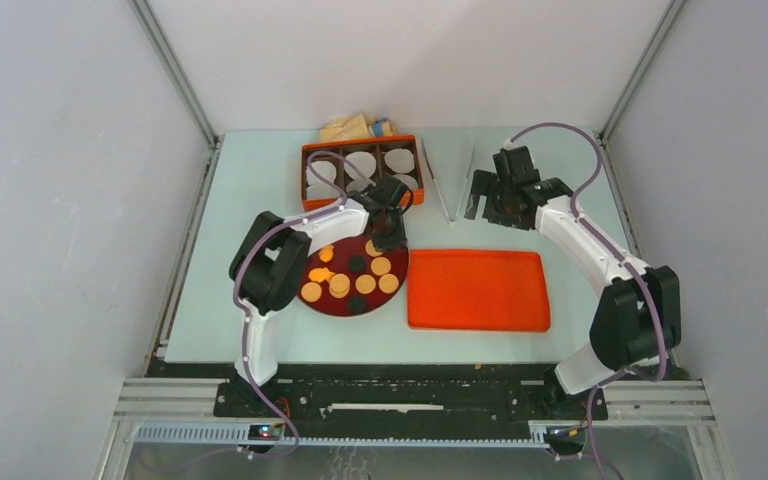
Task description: Pack the cookies
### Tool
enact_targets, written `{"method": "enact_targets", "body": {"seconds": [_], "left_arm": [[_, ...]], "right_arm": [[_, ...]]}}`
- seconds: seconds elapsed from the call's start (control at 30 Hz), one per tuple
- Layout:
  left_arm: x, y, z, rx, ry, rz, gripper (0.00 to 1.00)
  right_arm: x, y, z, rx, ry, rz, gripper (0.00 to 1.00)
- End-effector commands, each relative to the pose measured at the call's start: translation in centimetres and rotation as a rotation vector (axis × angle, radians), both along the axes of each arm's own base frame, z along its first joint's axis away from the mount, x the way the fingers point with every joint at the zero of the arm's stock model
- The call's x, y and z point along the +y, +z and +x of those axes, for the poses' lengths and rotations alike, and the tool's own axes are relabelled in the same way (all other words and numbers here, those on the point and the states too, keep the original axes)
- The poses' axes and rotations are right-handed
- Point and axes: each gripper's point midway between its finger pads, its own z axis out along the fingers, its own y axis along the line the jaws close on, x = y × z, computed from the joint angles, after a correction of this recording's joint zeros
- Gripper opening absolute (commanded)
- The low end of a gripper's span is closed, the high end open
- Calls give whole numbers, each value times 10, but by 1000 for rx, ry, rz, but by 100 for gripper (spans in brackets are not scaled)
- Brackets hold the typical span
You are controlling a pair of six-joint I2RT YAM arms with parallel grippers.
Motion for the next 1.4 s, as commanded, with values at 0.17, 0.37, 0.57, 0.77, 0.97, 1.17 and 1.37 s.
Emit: {"method": "enact_targets", "body": {"seconds": [0.17, 0.37, 0.57, 0.77, 0.97, 1.17, 1.37], "left_arm": [[-2, 57, -4, -112, -34, 2, 40], [49, 127, 52, -239, 150, 27, 43], [105, 108, 136, -214, 325, 147, 42], [126, 69, 175, -188, 363, 182, 42], [131, 41, 164, -133, 358, 210, 42], [136, 31, 125, -94, 344, 207, 42], [128, -2, 75, 0, 298, 191, 40]], "right_arm": [[-4, -1, 54, -13, -63, -38, 100], [4, -7, 56, -12, -49, -1, 100], [18, -11, 55, -1, -10, 21, 100], [25, -13, 61, -14, 1, 40, 100], [32, -21, 66, 1, 12, 58, 100], [23, -30, 84, 46, -11, 19, 100], [18, -63, 114, 149, -23, -72, 100]]}}
